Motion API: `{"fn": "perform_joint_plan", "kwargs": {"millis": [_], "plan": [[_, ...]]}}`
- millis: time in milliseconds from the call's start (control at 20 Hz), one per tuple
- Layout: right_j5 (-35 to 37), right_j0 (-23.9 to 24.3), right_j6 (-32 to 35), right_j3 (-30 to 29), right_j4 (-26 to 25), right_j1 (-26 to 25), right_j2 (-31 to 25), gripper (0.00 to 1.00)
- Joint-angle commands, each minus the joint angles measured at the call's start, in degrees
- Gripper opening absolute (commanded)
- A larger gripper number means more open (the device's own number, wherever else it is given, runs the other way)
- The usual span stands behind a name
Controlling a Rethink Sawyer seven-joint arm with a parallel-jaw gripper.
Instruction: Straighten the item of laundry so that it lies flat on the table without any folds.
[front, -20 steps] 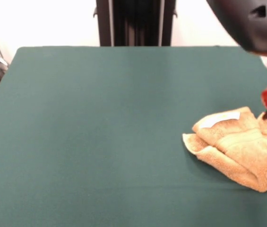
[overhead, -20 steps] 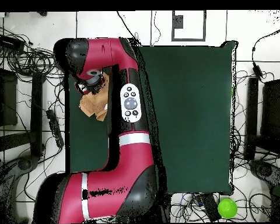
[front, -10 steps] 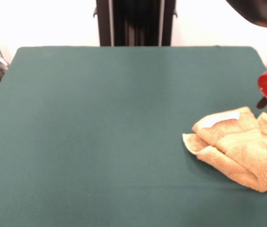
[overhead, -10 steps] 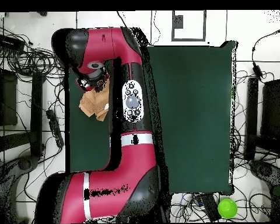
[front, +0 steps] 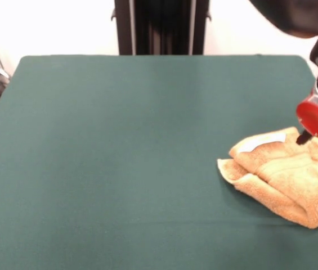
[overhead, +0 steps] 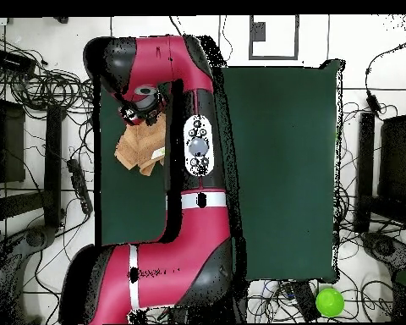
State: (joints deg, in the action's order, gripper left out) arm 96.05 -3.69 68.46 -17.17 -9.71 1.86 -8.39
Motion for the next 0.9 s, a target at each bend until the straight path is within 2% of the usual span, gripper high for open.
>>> {"fn": "perform_joint_plan", "kwargs": {"millis": [50,400,900], "plan": [[-1.56,0.76,-18.58,-1.52,-1.25,-5.17,-8.45,0.0],[-3.66,1.95,-21.93,-2.29,-0.83,-5.96,-10.4,0.0],[-9.97,3.69,-25.82,-6.38,0.89,-5.02,-11.87,0.0]]}}
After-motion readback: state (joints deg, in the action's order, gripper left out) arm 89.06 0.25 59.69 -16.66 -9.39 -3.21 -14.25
